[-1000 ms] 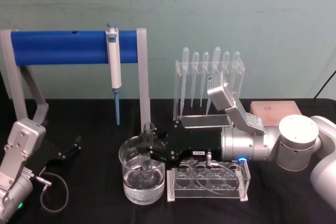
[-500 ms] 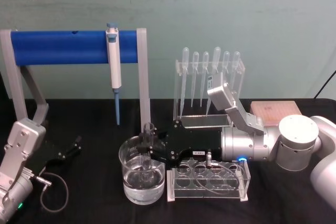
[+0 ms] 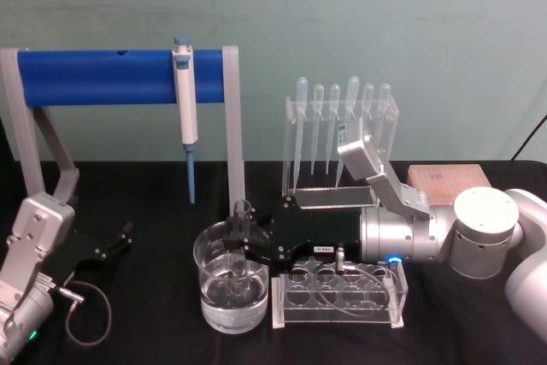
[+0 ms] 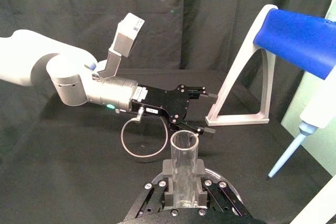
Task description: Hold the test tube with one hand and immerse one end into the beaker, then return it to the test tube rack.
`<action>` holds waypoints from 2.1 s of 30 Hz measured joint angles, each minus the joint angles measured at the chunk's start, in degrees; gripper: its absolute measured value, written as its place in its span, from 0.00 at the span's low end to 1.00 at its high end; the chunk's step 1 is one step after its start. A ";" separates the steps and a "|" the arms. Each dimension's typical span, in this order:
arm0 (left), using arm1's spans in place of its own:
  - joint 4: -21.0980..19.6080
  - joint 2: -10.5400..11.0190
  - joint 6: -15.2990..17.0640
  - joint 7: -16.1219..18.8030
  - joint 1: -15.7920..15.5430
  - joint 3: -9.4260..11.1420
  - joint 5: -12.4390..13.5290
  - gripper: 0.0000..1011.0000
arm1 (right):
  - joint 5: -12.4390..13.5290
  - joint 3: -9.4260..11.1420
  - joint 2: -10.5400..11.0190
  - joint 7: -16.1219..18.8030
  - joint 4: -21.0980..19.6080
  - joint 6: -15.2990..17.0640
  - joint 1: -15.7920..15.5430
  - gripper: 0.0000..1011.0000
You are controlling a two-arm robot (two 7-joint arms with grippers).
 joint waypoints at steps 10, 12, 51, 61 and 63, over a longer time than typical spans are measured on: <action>0.00 0.00 0.00 0.00 0.00 0.00 0.00 0.99 | 0.00 0.00 0.00 0.00 0.00 0.00 0.00 0.22; 0.00 0.00 0.00 0.00 0.00 0.00 0.00 0.99 | 0.00 0.00 0.00 0.00 0.00 0.00 0.00 0.22; 0.00 0.00 0.00 0.00 0.00 0.00 0.00 0.99 | 0.00 0.00 0.00 0.00 0.00 0.00 0.00 0.22; 0.00 0.00 0.00 0.00 0.00 0.00 0.00 0.99 | 0.00 0.00 0.00 0.00 0.00 0.00 0.00 0.22; 0.00 0.00 0.00 0.00 0.00 0.00 0.00 0.99 | 0.00 0.00 0.00 0.00 0.00 0.00 0.00 0.22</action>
